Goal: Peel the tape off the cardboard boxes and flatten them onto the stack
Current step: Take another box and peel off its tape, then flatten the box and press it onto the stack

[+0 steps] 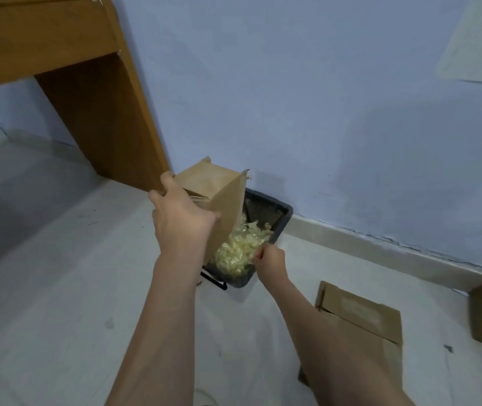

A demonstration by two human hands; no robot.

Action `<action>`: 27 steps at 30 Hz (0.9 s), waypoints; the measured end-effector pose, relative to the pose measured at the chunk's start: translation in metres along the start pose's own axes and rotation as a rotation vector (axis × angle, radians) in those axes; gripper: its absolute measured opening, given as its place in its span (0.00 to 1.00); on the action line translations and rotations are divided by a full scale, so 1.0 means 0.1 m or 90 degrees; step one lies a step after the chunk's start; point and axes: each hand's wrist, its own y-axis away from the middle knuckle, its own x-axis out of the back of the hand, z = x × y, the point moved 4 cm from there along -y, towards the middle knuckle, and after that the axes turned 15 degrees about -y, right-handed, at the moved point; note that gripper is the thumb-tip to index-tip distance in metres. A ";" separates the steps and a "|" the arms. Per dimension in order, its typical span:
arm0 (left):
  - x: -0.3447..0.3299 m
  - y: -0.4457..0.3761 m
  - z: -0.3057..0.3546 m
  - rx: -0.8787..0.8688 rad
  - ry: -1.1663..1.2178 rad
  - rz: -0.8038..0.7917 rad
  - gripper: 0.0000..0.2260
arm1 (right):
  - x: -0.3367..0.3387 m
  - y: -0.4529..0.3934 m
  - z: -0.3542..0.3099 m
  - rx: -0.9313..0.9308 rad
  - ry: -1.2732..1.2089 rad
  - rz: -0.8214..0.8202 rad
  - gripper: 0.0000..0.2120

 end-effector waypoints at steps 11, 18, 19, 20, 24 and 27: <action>-0.10 0.00 0.08 -0.029 -0.023 -0.011 0.46 | -0.29 -0.23 0.02 0.003 0.232 -0.094 0.09; -0.09 0.03 0.10 -0.030 -0.038 -0.025 0.47 | -0.13 -0.11 0.14 -0.059 -0.165 0.062 0.06; -0.09 0.03 0.10 -0.027 -0.037 -0.027 0.47 | -0.07 -0.07 0.14 -0.061 -0.197 0.082 0.02; -0.09 0.03 0.10 -0.025 -0.035 -0.030 0.47 | 0.01 -0.01 0.12 -0.056 -0.218 0.100 0.02; -0.08 0.11 0.14 -0.009 -0.019 -0.047 0.47 | 0.45 0.21 -0.07 -0.049 -0.234 0.141 0.08; -0.05 0.22 0.21 0.007 -0.005 -0.052 0.47 | 0.93 0.46 -0.41 -0.022 -0.231 0.160 0.08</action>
